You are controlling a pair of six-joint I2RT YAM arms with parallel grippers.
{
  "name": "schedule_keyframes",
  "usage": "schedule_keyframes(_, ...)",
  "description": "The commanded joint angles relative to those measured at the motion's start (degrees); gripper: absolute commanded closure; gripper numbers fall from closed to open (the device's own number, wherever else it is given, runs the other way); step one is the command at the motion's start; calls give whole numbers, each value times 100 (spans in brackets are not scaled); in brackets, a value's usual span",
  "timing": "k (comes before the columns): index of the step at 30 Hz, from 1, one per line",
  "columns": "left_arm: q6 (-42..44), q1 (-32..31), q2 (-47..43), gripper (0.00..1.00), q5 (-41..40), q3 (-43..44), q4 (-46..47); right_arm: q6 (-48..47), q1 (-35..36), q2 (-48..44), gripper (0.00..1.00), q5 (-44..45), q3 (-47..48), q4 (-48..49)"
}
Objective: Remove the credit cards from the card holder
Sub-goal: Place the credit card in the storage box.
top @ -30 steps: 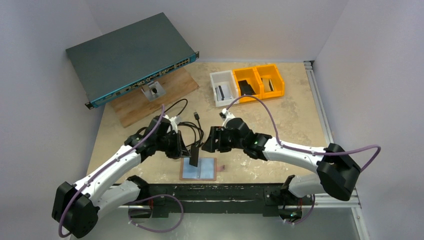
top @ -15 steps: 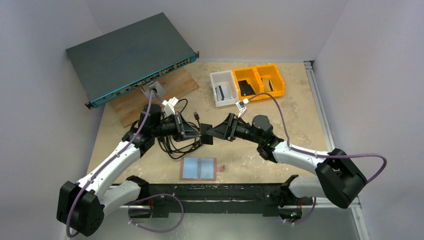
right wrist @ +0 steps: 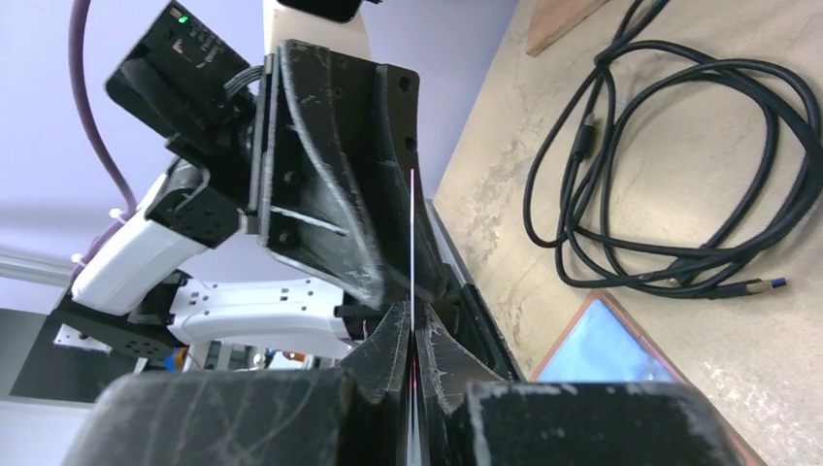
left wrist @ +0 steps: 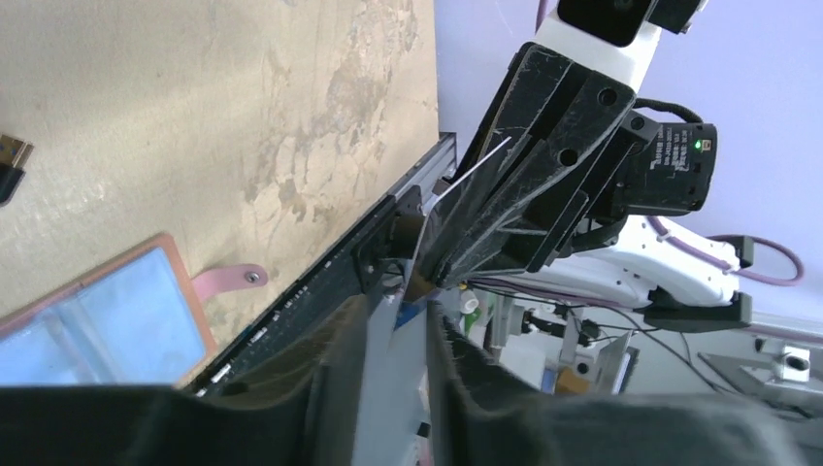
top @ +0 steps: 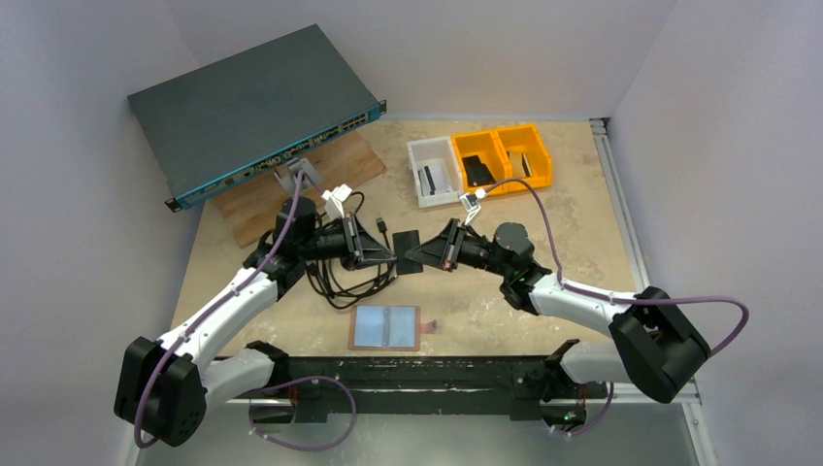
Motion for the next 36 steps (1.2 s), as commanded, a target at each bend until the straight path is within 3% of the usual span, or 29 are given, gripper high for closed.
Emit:
schedule_keyframes(1,688,33,-15,58,-103,531,-881,-338,-176,-110,100,27,324,-517)
schedule_keyframes(6,1391,24,-48,31,-620,887,-1943,-1038,-1016,-286,100,303,843,-2043)
schedule_keyframes(11,1799,4,-23,22,-798,1065,-2378,-1953,-2071,316,100,596,2084,-3358)
schedule_keyframes(20,2163,-38,-206,15,-817,1166,-2791,-2974,-3012,2612,100,1328,4841,-5006)
schedule_keyframes(27,2318,-38,-356,15,-843,1157,-3002,-3369,-3069,3845,100,1824,6344,-5761)
schedule_keyframes(33,2380,-42,-373,14,-862,1148,-3076,-3591,-3076,4552,100,2080,7106,-6301)
schedule_keyframes(36,2380,-61,-364,14,-865,1131,-3076,-3608,-3070,4807,93,2083,7313,-6432)
